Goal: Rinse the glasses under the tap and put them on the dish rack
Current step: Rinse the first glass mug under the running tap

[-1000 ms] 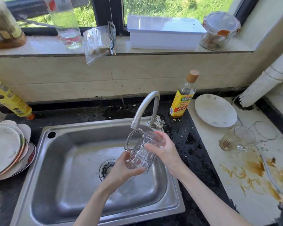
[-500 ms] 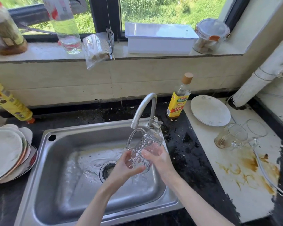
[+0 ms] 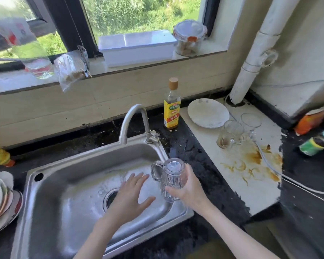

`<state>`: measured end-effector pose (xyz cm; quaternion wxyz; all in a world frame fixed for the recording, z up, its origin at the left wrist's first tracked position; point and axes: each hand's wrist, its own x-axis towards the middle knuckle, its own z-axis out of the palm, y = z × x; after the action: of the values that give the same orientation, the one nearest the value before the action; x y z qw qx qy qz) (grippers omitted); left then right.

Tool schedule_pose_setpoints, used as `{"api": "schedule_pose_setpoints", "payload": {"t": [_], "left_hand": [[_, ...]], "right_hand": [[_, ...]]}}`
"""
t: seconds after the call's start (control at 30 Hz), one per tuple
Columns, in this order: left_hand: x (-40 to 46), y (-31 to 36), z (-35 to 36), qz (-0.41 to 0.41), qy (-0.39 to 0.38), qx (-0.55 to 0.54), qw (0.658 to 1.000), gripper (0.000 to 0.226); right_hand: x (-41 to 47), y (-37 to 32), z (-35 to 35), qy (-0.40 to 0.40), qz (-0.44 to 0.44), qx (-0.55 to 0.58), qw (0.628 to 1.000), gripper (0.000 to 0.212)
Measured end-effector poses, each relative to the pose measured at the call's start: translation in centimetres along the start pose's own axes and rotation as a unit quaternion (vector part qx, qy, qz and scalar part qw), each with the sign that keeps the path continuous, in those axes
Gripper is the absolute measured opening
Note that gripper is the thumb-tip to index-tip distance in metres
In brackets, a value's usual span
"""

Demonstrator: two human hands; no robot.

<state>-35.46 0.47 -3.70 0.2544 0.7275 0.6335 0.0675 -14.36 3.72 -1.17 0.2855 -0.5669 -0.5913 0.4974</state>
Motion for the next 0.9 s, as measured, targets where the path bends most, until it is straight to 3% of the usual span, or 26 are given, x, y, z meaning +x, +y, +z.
{"api": "schedule_pose_setpoints", "payload": {"t": [0.27,0.53,0.67,0.9], "left_hand": [[-2.2,12.2,4.5,0.185,-0.055,0.098,0.976,0.108],[-12.2,24.2,11.8,0.366,-0.112,0.156,0.911,0.095],[-17.7,30.0,16.0,0.477,-0.134,0.156,0.855,0.097],[-26.2,41.4,21.8,0.65,-0.153,0.179,0.723,0.082]], "right_hand": [[-14.0,3.4,-8.3,0.161,0.001,0.005,0.987,0.054],[-36.1,9.4,-11.5,0.351,0.065,0.078,0.931,0.063],[-47.6,10.8,-11.9,0.447,0.113,0.103,0.881,0.079],[-63.2,12.1,-12.2,0.623,0.164,0.131,0.754,0.06]]}}
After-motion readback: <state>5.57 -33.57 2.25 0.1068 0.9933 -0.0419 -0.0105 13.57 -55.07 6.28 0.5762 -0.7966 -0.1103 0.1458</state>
